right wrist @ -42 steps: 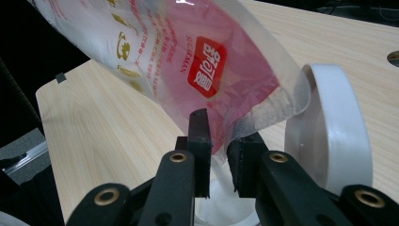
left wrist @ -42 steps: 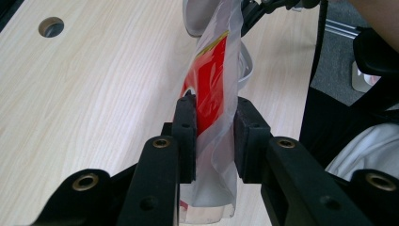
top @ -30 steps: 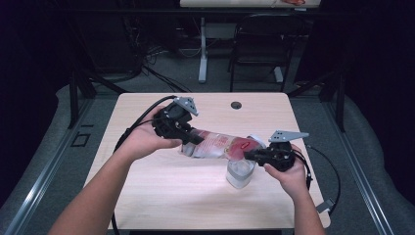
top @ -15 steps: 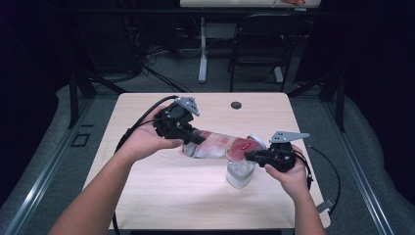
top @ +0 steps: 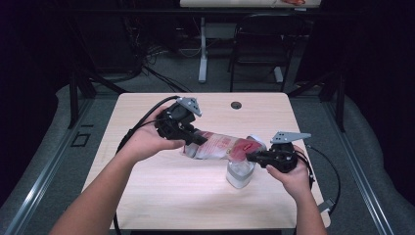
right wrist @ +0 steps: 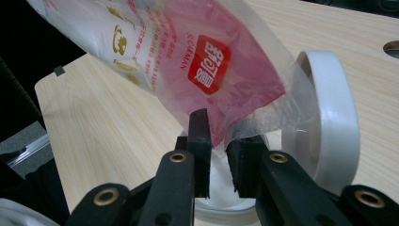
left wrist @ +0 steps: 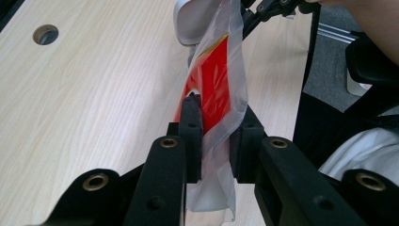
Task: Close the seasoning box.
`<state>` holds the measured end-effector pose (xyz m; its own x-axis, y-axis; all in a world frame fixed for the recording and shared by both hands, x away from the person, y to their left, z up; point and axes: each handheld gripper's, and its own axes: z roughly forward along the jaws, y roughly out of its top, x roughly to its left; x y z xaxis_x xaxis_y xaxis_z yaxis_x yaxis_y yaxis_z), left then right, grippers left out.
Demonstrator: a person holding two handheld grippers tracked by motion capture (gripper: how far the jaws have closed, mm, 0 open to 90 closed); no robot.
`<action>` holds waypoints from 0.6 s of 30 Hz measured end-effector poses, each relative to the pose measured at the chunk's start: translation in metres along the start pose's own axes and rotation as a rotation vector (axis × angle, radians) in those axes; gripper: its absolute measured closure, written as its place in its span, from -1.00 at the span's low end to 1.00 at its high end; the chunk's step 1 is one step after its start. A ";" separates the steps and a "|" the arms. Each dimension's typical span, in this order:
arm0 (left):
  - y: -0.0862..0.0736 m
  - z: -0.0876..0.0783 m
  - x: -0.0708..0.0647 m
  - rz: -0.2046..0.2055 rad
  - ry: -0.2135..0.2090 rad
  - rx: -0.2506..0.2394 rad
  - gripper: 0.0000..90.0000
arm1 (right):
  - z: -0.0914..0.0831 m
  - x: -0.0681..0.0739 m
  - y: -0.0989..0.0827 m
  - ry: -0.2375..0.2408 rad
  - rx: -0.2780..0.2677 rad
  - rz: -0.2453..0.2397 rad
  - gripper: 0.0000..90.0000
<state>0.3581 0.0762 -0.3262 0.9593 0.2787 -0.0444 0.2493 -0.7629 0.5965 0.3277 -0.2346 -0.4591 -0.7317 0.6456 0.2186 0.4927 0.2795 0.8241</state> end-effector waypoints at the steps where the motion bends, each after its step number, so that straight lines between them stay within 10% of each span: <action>1: 0.000 0.000 -0.001 0.004 -0.001 0.000 0.73 | -0.001 0.000 0.000 0.001 0.005 -0.003 0.79; 18: 0.004 0.000 -0.001 0.004 -0.004 0.004 0.73 | -0.005 -0.002 0.000 0.036 0.030 -0.004 0.79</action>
<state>0.3584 0.0728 -0.3239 0.9608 0.2736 -0.0451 0.2460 -0.7662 0.5937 0.3264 -0.2392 -0.4573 -0.7498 0.6187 0.2345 0.5035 0.3037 0.8089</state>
